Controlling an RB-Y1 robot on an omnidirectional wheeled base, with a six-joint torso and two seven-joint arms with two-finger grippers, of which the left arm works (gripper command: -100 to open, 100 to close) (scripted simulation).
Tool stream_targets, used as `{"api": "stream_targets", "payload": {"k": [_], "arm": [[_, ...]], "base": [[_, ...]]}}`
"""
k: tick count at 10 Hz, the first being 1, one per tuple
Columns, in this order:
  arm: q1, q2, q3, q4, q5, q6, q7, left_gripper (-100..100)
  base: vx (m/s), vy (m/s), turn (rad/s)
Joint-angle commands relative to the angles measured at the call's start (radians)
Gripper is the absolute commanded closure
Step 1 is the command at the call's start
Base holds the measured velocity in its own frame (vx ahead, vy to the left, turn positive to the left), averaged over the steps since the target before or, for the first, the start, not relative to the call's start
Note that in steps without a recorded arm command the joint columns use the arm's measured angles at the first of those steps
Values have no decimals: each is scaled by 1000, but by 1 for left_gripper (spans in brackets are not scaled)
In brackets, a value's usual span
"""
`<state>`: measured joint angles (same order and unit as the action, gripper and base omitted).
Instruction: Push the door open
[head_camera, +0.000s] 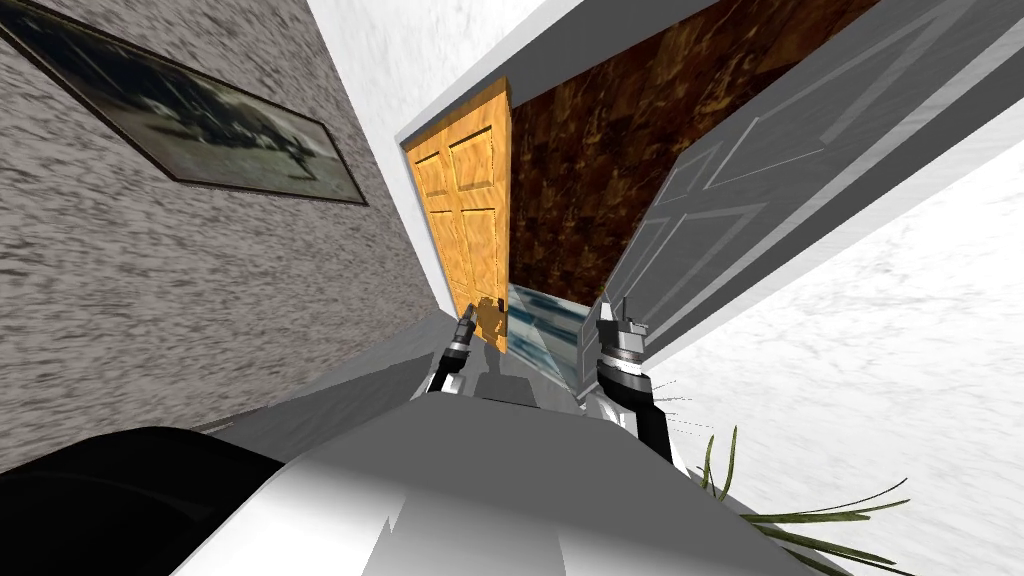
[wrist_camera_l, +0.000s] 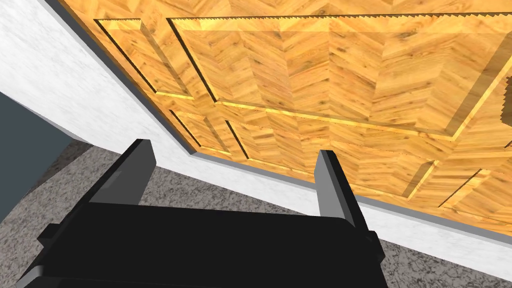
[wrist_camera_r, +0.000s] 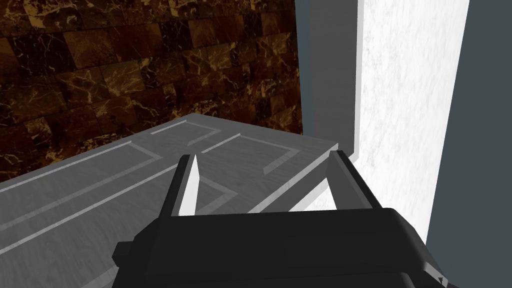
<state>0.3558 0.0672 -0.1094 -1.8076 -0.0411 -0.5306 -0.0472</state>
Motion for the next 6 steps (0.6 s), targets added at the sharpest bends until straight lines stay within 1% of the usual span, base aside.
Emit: {"api": "stream_targets", "payload": {"k": [1, 2, 3, 4, 5, 6], "arm": [[-5, 5, -10, 43, 2, -12, 7, -100], [-14, 6, -16, 74, 3, -21, 11, -100], [-14, 6, -16, 78, 3, -21, 11, -100], [-22, 8, -22, 113, 4, -30, 15, -100], [-31, 9, -27, 145, 5, -39, 18, -100], [-31, 9, -27, 148, 5, -39, 18, -100]], "base": [[70, 52, -80], [72, 72, -99], [42, 55, -40], [51, 55, -50], [81, 72, -114], [53, 50, -30]]}}
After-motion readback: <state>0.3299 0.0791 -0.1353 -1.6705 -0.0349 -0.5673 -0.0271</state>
